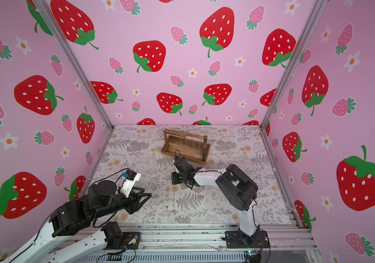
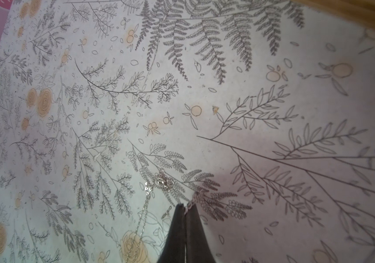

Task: Take the necklace off the jewelry display stand
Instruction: Place the necklace at the center of the board.

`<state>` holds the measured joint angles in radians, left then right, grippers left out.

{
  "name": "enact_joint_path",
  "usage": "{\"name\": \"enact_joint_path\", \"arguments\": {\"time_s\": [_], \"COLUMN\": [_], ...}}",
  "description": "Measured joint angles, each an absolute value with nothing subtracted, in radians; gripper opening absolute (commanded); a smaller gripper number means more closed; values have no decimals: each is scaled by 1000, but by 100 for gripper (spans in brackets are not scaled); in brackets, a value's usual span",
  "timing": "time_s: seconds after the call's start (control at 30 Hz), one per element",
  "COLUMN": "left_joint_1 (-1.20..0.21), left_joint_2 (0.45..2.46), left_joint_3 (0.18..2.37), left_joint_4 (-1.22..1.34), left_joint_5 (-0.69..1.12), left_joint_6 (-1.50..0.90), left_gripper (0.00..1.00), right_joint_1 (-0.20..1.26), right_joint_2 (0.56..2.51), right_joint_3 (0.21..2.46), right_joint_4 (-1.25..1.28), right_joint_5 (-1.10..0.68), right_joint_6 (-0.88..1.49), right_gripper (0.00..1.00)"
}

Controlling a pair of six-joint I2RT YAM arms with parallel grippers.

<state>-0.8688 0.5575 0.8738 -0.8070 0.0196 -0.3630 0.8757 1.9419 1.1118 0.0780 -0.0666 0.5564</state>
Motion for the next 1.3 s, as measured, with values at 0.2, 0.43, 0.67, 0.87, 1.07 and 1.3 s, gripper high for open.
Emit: {"name": "enact_joint_path", "arguments": {"time_s": [0.2,0.43,0.67,0.87,1.07,1.3], "left_joint_1": [-869,-869,-869,-869,-869,-869], "left_joint_2": [558,559,559,564,570,631], "left_joint_3": [874,874,874,874,873,873], "left_joint_4": [-804,-804,-804,-802,-791,-728], "left_joint_5": [30,37,38,38,38,39], "left_joint_6": [-363,-363,-363,-363,-363,-364], "left_gripper": [50,50,50,50,51,52], "right_joint_1": [874,874,874,874,874,874], "right_joint_2": [1942,1949,1951,1951,1944,1715], "right_joint_3": [1112,1114,1129,1129,1128,1019], "right_joint_4": [78,77,71,68,58,27], "right_joint_5": [-70,-71,-74,-75,-74,-42], "right_joint_6": [557,557,556,556,554,512], "right_gripper": [0,8,14,18,20,22]}}
